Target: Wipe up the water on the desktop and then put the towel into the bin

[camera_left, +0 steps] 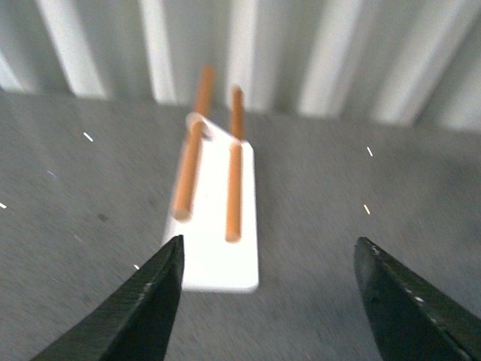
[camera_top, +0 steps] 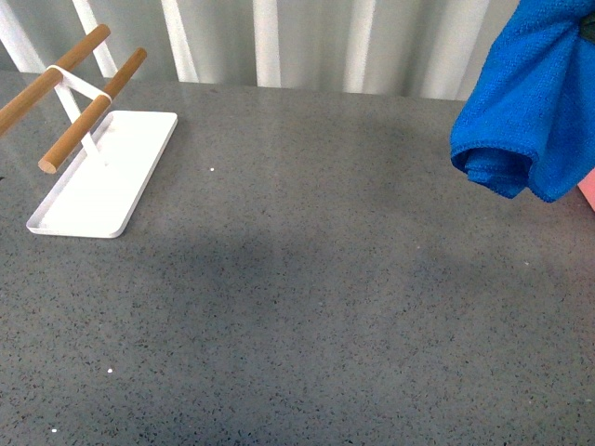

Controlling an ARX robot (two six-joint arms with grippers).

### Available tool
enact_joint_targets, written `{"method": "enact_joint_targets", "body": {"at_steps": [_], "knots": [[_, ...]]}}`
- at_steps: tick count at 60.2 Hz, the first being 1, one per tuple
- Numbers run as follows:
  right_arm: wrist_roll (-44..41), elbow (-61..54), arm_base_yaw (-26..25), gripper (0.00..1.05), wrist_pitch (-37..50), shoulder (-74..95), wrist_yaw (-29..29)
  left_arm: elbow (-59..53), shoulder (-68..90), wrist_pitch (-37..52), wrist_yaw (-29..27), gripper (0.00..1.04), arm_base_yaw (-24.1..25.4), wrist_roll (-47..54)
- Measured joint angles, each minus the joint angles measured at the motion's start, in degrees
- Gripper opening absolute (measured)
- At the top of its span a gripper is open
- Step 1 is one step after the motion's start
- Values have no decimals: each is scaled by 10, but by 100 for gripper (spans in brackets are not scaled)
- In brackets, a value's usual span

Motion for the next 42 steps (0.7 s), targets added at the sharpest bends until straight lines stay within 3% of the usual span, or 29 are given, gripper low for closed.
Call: {"method": "enact_joint_targets", "body": {"at_steps": [21,42], "knots": [[-46,-2,3,4,-78,-16,23,-62,-117,-12,-3,3,-2,4],[-48,3,-3,4,-154,-2,41,-83,-230,-96,-4,3,-2,7]]}}
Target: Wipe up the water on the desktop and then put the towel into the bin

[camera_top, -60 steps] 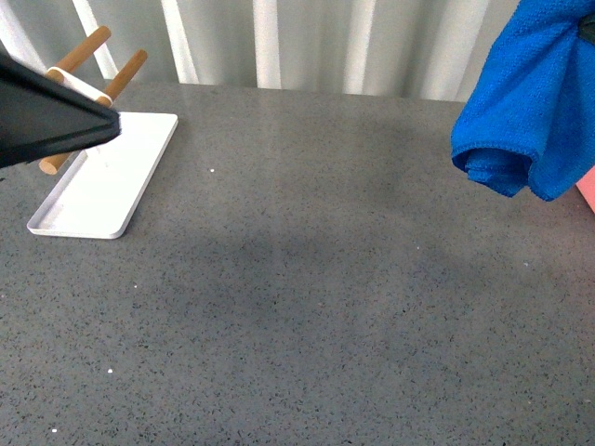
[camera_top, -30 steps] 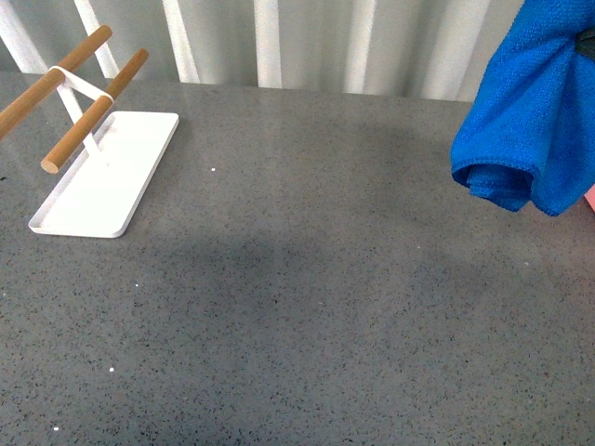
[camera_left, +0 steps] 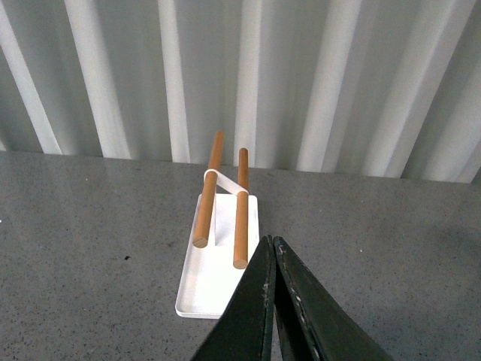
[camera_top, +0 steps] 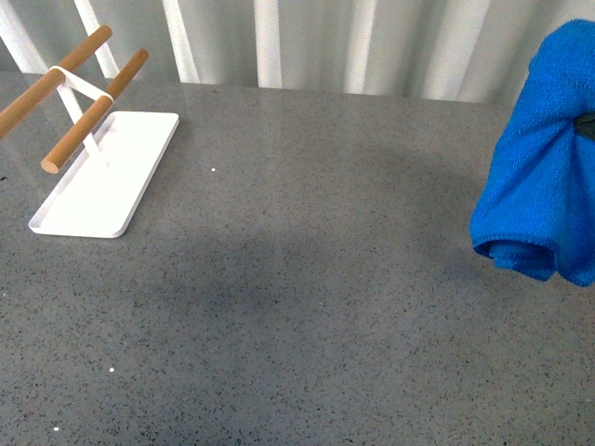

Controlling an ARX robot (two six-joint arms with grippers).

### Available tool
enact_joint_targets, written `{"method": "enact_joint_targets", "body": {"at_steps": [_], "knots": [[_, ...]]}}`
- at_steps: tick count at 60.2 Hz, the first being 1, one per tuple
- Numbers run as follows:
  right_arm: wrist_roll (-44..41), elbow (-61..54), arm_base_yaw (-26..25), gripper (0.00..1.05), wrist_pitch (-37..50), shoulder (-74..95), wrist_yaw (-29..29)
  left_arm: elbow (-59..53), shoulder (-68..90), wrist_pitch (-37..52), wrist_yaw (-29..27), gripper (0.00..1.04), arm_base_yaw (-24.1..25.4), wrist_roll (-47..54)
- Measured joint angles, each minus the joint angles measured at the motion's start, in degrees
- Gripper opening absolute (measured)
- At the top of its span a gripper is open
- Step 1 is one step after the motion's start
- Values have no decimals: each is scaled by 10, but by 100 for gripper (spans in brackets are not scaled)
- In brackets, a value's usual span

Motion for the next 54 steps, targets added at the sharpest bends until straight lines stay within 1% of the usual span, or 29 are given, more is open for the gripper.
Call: {"method": "enact_joint_targets", "body": {"at_steps": [10,25,44,54], "knots": [[5,10,1,4,-7,15,19,0,-57,-54,0,3,0,0],[9,10,10,4,-9,20,24,0,-133,-124,0,3,0,0],[14,12,16,4,-9,31,36,0,-201,-190,0,3,0,0],[24,19,27,4,-7,50,42,0,-238,-227,0,3,0,0]]}}
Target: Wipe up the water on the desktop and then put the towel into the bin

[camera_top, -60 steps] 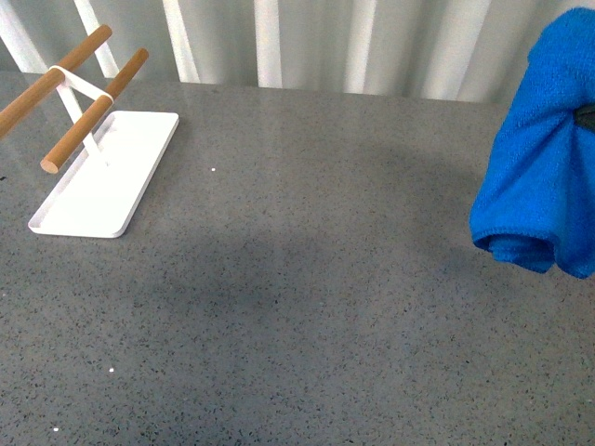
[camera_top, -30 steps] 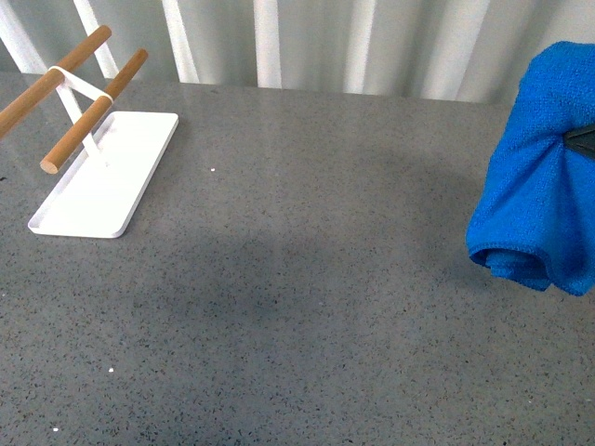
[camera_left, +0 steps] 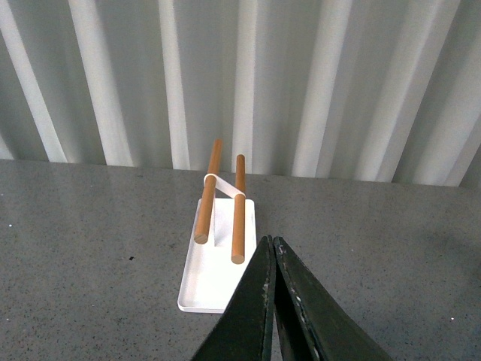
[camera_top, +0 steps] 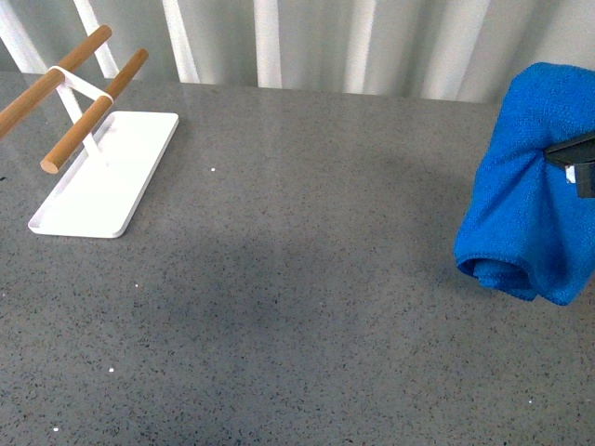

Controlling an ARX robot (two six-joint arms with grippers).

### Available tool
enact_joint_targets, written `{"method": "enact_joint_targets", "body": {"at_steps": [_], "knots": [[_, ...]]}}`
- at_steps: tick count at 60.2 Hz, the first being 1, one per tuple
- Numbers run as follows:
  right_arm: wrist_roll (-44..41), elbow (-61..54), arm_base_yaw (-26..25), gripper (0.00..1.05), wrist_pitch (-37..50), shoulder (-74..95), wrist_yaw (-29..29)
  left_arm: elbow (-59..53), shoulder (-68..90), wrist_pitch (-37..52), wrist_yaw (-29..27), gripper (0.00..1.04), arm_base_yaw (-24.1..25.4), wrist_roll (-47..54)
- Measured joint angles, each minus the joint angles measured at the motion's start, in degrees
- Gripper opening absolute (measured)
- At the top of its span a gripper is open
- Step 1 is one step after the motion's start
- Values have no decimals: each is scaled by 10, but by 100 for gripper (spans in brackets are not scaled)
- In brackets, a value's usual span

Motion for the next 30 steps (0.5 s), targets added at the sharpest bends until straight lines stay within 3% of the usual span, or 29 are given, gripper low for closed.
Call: {"method": "enact_joint_targets", "body": {"at_steps": [13,19,30], "knots": [[6,11,7,4,3,17,7,0,-41,-41,0,3,0,0],[7,12,8,4,3,19,8,0,-107,-128,0,3,0,1],[13,17,12,4,4,26,12,0,-135,-138,0,3,0,1]]}}
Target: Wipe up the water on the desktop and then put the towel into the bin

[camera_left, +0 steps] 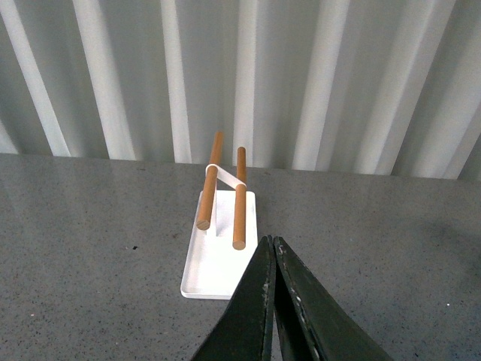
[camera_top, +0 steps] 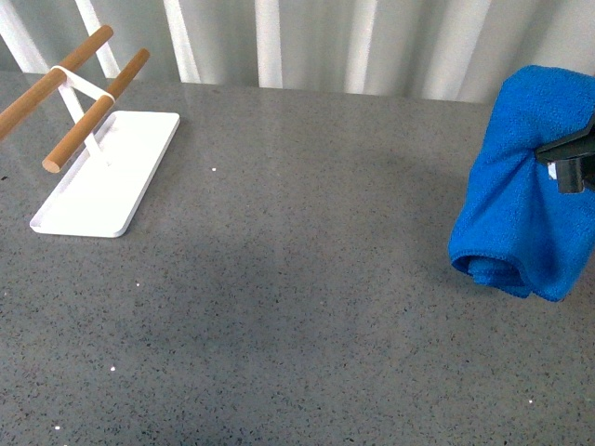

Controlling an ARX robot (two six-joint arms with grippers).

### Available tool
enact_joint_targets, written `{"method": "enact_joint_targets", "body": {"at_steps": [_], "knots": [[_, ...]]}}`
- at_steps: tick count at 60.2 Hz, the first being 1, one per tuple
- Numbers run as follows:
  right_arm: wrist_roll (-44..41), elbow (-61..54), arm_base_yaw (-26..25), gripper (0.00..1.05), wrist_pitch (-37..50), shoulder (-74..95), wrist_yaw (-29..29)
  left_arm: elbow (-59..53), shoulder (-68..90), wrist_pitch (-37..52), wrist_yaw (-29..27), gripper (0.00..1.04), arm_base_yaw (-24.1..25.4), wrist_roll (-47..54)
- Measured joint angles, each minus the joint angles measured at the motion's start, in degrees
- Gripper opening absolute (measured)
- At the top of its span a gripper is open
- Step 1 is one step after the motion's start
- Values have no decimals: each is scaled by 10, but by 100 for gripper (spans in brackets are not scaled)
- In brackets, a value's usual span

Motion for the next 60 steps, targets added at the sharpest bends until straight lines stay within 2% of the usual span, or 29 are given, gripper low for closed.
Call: {"method": "enact_joint_targets", "body": {"at_steps": [3,14,22,30,44,60], "knots": [[7,6,4,4,3,11,3,0,0,-1,0,5,0,-1],[62,32,27,4,34,120,22,0,0,-1,0,50,0,0],[99,35,41,4,63,230,35,0,0,-1,0,78,0,0],[124,40,39,4,86,271,35,0,0,-1,0,98,0,0],[134,58,26,4,98,292,54,0,0,-1,0,98,0,1],[132,115,6,4,98,330,119,0,0,-1,0,98,0,1]]}}
